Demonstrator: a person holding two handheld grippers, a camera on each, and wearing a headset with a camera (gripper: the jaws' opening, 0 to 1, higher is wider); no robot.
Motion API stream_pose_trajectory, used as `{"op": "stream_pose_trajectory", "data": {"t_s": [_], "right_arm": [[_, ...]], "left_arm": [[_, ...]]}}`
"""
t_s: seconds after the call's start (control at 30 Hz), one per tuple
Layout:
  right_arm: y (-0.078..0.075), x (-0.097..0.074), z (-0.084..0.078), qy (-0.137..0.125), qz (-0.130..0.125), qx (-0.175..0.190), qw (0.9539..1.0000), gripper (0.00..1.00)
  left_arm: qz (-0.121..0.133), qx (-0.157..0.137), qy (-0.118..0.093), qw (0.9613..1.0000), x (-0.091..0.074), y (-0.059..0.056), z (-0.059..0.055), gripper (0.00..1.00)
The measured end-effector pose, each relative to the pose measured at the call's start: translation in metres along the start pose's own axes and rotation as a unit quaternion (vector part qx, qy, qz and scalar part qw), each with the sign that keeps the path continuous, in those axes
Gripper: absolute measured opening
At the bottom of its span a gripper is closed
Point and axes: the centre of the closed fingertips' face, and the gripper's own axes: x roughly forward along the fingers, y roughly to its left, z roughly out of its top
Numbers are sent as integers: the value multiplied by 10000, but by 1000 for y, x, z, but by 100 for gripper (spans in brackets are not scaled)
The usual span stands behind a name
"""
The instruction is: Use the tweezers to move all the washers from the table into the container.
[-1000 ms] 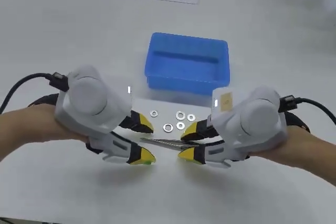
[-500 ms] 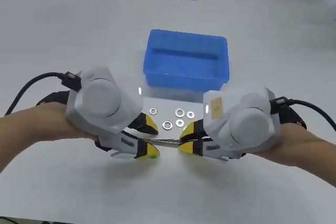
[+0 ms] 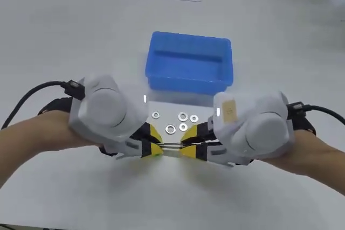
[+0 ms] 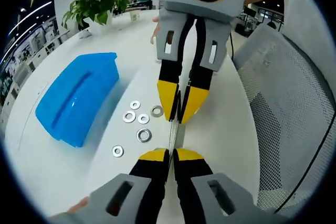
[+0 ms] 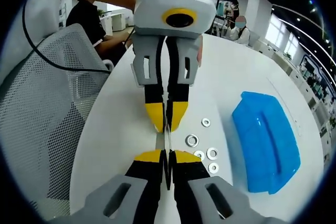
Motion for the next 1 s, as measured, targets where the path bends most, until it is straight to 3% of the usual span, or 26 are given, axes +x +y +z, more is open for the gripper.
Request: {"op": "stream_pose_trajectory", "data": {"t_s": [0.07,0.33,0.5,0.77,1.0], "right_arm": [[3,1,1,-51,76,43,9999,7],[9,1,7,-254,125,-7,9996,7],[8,1,6,-277,91,-46,9996,7],[10,-2,13,-457,70,-115,9989,7],[11,-3,12,-589,34,-95,9982,8]], "left_arm": [[-145,-125,-20,9998,-1,-5,-1,8],[-114,35,-12,9999,-12,-12,-2,7],[-50,-99,-254,9996,-23,-11,9,7],[80,1,-115,9999,-29,-14,12,8],[170,54,-152,9997,-32,-17,19,8]]}}
